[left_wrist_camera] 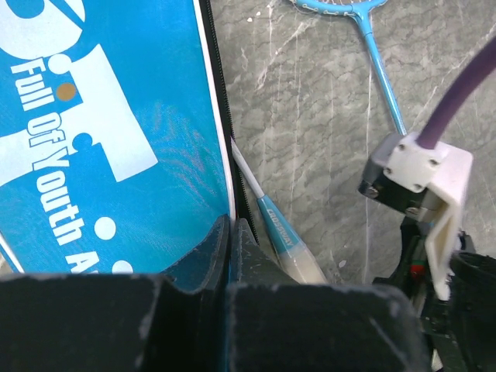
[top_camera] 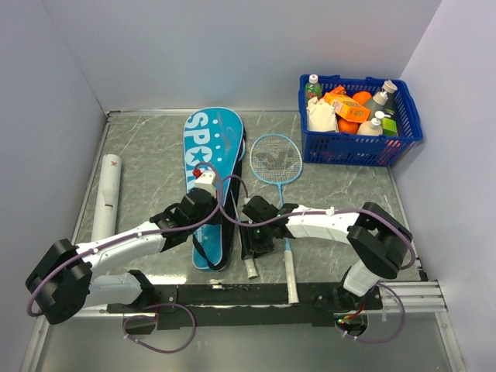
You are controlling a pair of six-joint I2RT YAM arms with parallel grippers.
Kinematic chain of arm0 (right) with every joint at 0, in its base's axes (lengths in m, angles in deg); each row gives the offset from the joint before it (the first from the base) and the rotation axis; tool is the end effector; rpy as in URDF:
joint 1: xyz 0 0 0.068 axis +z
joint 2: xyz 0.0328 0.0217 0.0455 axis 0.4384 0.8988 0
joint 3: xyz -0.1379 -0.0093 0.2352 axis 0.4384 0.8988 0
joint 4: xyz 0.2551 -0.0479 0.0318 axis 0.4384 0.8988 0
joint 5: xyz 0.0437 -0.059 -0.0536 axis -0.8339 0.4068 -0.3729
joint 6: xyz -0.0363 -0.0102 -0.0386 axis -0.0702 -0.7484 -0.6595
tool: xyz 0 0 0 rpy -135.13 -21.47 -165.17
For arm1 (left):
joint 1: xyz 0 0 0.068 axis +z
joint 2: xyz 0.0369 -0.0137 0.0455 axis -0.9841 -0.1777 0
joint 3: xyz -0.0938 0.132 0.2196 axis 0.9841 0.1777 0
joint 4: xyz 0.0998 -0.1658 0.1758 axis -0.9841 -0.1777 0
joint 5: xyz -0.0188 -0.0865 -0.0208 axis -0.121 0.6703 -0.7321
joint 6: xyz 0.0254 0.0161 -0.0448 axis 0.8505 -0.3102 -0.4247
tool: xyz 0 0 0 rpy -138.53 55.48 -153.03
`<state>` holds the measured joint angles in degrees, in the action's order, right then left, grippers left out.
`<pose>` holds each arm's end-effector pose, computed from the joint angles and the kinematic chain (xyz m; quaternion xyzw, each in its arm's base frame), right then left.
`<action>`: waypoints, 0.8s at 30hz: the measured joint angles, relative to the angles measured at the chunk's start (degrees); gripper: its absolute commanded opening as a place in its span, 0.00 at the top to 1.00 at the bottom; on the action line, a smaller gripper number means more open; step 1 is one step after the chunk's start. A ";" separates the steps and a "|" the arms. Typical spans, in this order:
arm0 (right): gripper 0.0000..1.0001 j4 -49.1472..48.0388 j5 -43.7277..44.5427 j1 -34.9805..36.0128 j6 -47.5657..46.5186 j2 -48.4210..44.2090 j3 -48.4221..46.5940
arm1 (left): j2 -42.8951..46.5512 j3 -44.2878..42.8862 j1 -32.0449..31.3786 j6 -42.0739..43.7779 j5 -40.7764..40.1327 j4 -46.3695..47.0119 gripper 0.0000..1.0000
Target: Pack up the badminton gear
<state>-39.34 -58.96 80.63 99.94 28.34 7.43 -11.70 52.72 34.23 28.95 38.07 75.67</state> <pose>0.1633 0.2451 0.1589 -0.1415 0.9579 0.2434 0.0571 0.1811 -0.1729 0.2139 0.0492 0.8678 -0.2221 0.4418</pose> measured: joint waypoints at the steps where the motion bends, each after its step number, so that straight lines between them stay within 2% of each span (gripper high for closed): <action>1: 0.53 -0.22 0.02 0.07 0.04 0.28 0.00 | 0.00 0.00 0.00 0.00 0.00 0.00 0.99; 5: 0.63 -1.22 -0.17 0.13 0.28 1.51 0.00 | 0.13 0.02 0.00 0.00 -0.02 -0.04 0.99; 6: 0.70 -1.66 -0.22 0.15 0.44 1.73 0.00 | 0.37 0.04 0.00 0.00 -0.02 -0.04 0.99; 8: 0.76 -1.88 -0.44 0.13 0.66 1.88 0.00 | 0.92 0.17 0.00 0.02 -0.09 -0.02 0.99; 11: 0.82 -2.10 -0.59 0.13 0.68 2.12 -0.09 | 1.64 0.50 0.02 0.02 -0.28 0.00 0.99; 24: 0.91 2.86 -0.68 -2.69 -0.70 4.83 -11.98 | 1.88 4.37 0.00 -0.46 1.14 1.49 0.99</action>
<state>-36.47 -59.64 77.95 99.24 33.17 -4.55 -9.82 57.09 34.23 28.49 39.20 77.16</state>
